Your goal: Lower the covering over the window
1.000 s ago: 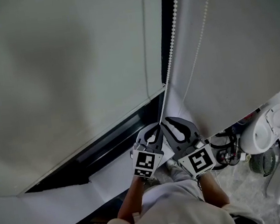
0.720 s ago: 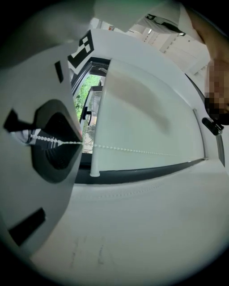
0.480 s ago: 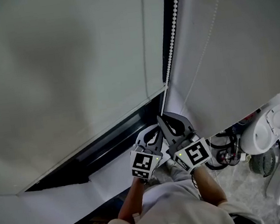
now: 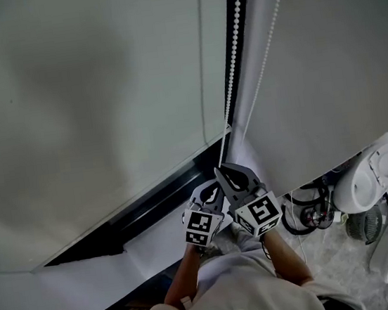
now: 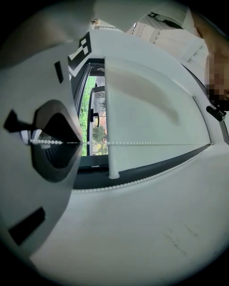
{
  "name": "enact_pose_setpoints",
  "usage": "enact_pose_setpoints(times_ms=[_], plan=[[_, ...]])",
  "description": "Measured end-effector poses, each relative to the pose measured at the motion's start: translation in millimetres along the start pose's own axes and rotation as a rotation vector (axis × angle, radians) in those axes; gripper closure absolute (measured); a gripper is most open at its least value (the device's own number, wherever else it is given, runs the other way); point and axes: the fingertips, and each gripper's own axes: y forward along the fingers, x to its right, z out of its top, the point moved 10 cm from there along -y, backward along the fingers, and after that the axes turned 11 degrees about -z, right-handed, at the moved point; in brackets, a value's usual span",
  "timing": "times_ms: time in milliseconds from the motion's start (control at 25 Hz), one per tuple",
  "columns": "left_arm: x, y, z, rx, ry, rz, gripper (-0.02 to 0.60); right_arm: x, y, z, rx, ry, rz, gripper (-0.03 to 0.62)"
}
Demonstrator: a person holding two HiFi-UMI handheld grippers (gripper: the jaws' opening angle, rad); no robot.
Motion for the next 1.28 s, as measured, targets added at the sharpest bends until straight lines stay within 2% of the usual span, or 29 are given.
enact_pose_setpoints(times_ms=[720, 1280], plan=[[-10, 15, -65, -0.095, -0.041, -0.033, 0.568, 1, 13, -64, -0.173, 0.017, 0.005, 0.597], [-11, 22, -113, -0.120, -0.067, -0.061, 0.568, 3, 11, -104, -0.262, 0.003, 0.016, 0.597]])
